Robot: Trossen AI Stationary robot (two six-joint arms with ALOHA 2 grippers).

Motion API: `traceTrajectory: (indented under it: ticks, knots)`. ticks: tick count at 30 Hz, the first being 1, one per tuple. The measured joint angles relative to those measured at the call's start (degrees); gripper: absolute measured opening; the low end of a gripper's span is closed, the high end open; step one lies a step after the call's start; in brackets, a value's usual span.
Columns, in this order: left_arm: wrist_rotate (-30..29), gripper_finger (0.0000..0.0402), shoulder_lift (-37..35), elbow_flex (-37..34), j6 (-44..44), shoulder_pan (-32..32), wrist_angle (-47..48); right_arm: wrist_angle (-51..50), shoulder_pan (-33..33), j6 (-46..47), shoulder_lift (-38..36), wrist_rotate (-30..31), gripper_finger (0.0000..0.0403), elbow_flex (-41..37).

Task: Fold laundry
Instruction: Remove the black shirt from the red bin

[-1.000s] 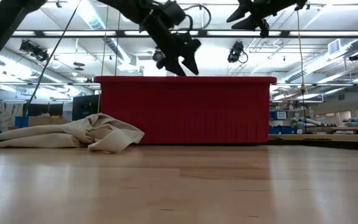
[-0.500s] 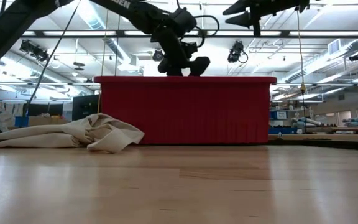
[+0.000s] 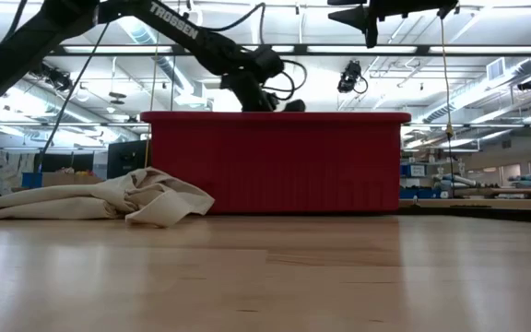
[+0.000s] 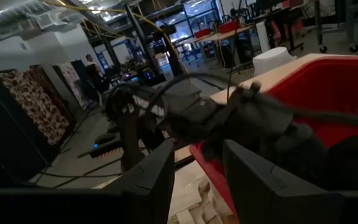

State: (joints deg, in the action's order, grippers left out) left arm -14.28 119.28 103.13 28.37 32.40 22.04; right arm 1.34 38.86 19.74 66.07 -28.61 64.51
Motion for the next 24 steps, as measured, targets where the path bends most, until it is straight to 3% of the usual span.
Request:
traceTrajectory:
  ticks: [3,7,13,19,24]
  knots:
    - [4.63,0.0293,-1.73,0.51,1.80,-0.20,-0.16,0.14,-0.15,-0.32,-0.05,-0.14,0.0145,0.00]
    - [4.84,0.0280,-2.59,1.13,1.86,-1.23,1.77,0.11,-0.10,-0.41,-0.05,-0.03,0.0145,0.00]
    - [-0.67,0.0276,-3.02,8.32,-0.68,-2.05,9.13,0.31,1.08,-0.84,-0.01,0.25,0.0145,0.00]
    - [-12.77,0.0280,-3.16,13.89,-10.99,-4.32,14.43,0.38,2.30,-0.84,0.04,0.44,0.0145,0.00]
    - [-11.66,0.0282,-1.42,13.66,-6.23,-2.65,14.55,0.46,2.63,-0.84,0.04,0.43,0.0145,0.00]
